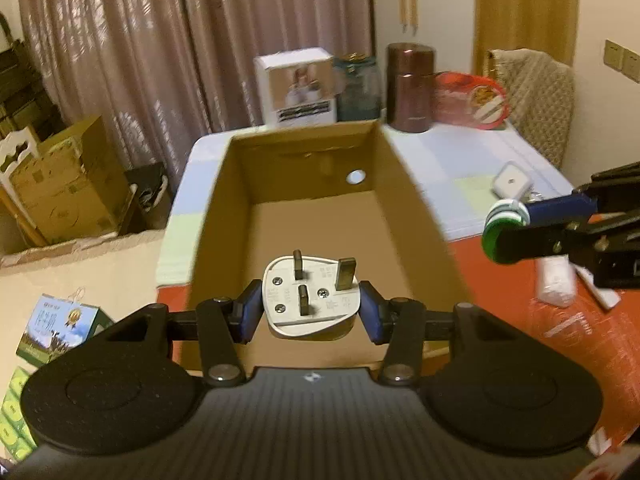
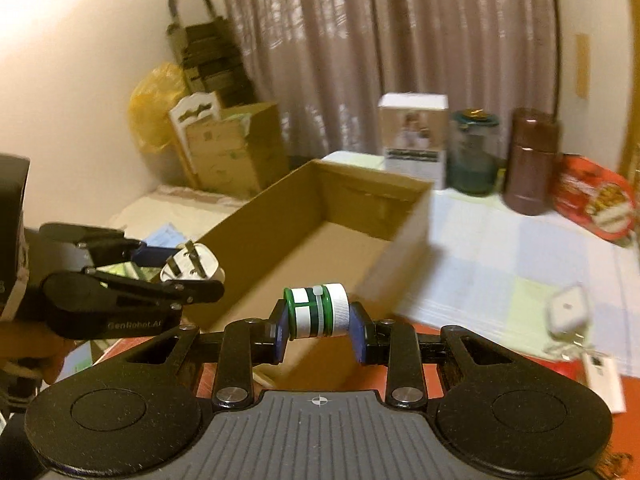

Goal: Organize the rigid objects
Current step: 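Carry the plug over the cardboard box and open the left tool while the right tool drops the bottle in, then move both open tools back over the items on the table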

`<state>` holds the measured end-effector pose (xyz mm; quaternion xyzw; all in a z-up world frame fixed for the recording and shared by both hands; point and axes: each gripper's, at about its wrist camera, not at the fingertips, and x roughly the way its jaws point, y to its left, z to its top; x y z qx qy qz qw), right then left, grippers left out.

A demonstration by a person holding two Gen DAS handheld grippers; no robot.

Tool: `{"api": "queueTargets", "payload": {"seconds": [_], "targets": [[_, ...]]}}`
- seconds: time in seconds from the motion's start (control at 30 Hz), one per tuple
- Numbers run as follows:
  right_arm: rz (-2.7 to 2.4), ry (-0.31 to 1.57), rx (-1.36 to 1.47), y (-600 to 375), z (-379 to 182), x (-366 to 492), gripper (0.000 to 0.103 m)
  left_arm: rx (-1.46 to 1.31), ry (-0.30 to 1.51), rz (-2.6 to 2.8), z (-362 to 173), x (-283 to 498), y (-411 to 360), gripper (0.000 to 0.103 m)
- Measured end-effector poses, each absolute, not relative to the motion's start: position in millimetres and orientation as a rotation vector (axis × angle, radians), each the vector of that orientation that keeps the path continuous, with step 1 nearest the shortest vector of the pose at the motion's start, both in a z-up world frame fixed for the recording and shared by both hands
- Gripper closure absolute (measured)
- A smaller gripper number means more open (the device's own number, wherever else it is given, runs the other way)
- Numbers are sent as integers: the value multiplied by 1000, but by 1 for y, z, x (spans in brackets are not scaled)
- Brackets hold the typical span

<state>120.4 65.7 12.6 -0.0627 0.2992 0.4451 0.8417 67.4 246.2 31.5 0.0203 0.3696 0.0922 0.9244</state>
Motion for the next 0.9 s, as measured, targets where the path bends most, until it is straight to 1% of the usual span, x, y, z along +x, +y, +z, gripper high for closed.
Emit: {"api": "queueTargets", "payload": {"seconds": [0.23, 0.47, 0.5, 0.57, 0.7, 0.9], "targets": [[944, 675, -203, 103, -15, 124, 75, 8, 779, 192, 17, 60, 276, 58], [934, 703, -199, 101, -27, 128, 75, -17, 777, 193, 10, 62, 281, 58], [938, 705, -189, 99, -27, 129, 75, -22, 766, 203, 10, 62, 281, 56], [931, 703, -186, 95, -23, 125, 72, -40, 749, 207, 13, 62, 280, 52], [885, 658, -173, 73, -13, 120, 63, -57, 706, 218, 28, 53, 277, 52], [770, 616, -74, 14, 1, 102, 57, -82, 635, 189, 55, 31, 251, 52]]}}
